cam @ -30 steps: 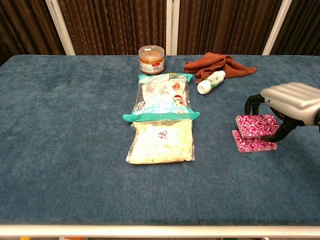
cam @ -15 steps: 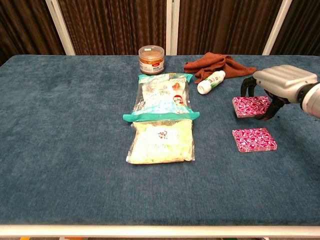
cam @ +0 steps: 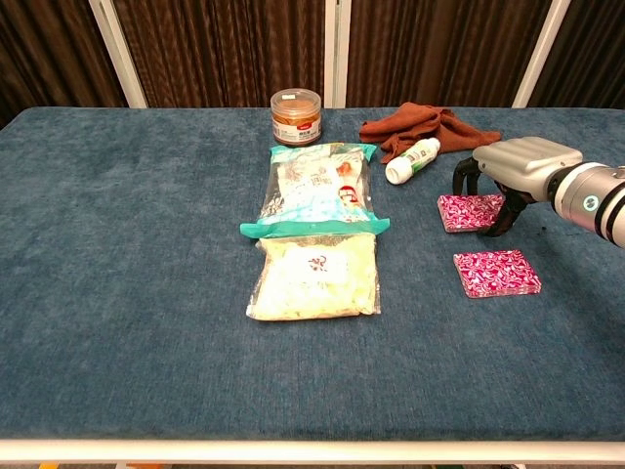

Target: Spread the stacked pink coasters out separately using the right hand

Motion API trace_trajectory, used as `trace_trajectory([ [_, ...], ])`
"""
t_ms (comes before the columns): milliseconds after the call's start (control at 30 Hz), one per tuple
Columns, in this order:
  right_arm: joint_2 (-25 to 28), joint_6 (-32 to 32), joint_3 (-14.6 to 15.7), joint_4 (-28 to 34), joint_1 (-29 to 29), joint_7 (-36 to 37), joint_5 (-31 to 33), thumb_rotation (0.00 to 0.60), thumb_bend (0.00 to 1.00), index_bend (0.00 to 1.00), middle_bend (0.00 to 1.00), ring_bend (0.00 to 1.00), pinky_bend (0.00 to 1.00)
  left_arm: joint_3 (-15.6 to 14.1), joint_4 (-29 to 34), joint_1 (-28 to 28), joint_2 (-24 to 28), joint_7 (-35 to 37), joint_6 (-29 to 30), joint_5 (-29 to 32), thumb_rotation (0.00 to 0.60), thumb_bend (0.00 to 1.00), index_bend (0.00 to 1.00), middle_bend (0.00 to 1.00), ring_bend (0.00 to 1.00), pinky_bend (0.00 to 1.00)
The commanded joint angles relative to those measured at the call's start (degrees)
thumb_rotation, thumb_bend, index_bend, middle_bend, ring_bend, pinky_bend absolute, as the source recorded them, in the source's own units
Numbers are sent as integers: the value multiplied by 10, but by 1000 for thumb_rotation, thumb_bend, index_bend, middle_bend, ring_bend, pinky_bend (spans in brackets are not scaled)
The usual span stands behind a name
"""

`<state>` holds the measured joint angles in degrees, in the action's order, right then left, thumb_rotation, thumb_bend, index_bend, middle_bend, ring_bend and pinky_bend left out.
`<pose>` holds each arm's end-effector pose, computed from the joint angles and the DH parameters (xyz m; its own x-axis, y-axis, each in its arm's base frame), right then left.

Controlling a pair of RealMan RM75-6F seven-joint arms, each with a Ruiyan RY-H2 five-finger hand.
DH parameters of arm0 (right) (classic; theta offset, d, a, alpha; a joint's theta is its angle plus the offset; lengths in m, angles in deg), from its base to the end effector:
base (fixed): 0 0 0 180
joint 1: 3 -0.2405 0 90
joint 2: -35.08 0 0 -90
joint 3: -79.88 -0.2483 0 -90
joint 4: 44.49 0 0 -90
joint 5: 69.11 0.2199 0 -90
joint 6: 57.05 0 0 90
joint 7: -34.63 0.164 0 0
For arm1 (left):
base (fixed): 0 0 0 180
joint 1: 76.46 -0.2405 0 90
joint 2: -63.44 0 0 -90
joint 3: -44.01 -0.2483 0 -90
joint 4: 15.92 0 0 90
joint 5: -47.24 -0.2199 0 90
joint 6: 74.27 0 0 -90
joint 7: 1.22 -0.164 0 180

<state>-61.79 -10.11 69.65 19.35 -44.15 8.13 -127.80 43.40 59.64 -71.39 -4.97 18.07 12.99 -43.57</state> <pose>-0.2166 -0.3868 -0.0596 0.6196 -0.3121 0.7202 -0.7849 -0.2533 0.5654 -0.3479 0.1929 0.1447 0.2919 0.0347 0.9558 0.9540 -0.0813 -0.2884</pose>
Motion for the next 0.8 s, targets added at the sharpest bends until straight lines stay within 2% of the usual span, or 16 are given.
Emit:
trace_trajectory([
  [33,7,-11,3,7,-3,-1,7,600,160,304,328,768,891,1,-2,-1,-2,0,2,1,600,19,124,101,0,129],
  [200,15,-11,5,19,-4,-4,15,600,151,222,263,755,886,1,-3,0,-2,1,2,0,600,19,124,100,0,129],
  [367,29,-2,8,40,-1,-2,13,600,149,203,246,755,885,1,-1,0,-1,0,2,0,600,19,124,100,0,129],
  [567,79,42,19,115,22,0,-10,600,150,199,271,756,885,1,3,0,1,-3,3,-2,600,19,125,100,0,129],
  [800,155,71,61,213,64,15,-44,600,150,307,364,756,885,0,7,1,1,-9,1,-5,600,19,124,101,0,128],
])
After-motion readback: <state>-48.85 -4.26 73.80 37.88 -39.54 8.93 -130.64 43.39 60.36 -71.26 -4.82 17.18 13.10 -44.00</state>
